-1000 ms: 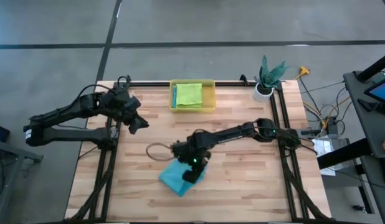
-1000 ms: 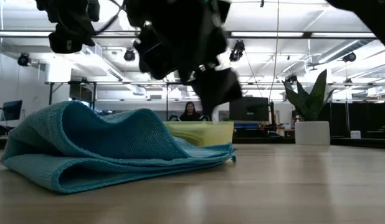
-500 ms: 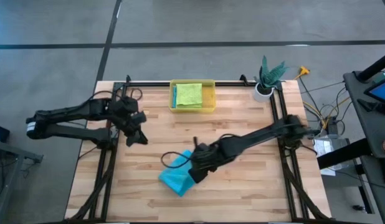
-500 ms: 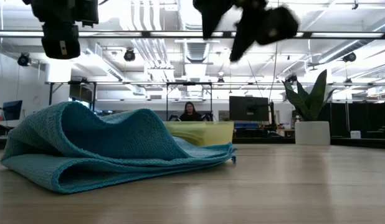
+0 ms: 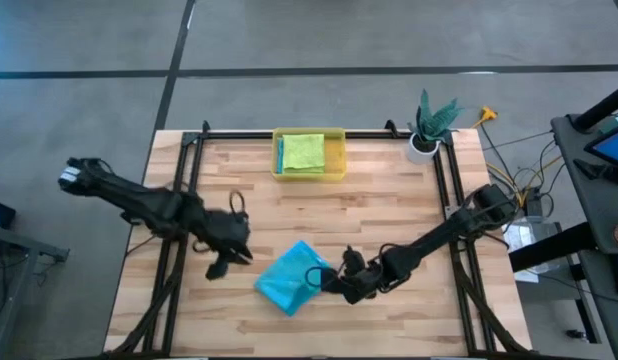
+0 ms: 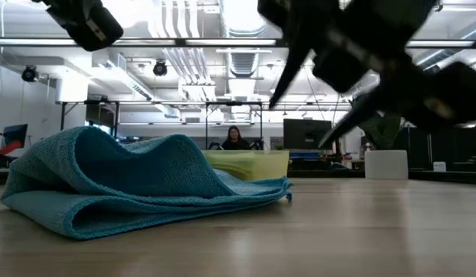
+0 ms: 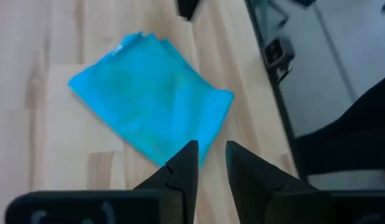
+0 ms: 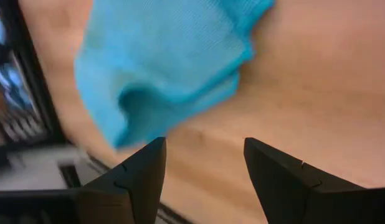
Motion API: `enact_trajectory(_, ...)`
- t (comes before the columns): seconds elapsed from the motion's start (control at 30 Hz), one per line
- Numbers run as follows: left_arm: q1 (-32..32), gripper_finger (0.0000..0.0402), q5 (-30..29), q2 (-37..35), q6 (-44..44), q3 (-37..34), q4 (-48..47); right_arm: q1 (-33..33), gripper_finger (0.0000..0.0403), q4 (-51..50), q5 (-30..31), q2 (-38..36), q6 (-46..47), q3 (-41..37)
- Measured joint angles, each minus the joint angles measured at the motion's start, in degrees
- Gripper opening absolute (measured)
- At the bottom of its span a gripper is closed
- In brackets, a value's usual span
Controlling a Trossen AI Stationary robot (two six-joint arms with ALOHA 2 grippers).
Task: Fold microfiber towels
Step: Fold the blue microfiber cloth
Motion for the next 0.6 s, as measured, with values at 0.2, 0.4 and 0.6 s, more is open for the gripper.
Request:
enact_trajectory(0.2, -4.72, 0.0053, -1.93, 8.52, 0.56, 0.05, 4.07, 0.07, 0.0205, 9.94, 3.08, 0.29, 12.07, -6.76)
enact_trajectory(0.4, -5.11, 0.0052, -1.82, 14.81, 7.94, 2.11, 7.5, -0.59, 0.0191, 18.06, 1.94, 4.58, 13.62, -5.88)
enact_trajectory(0.6, -5.07, 0.0052, -1.53, 17.39, 12.07, 4.68, 6.75, -2.21, 0.0189, 14.29, 0.85, 9.42, 13.82, -0.42)
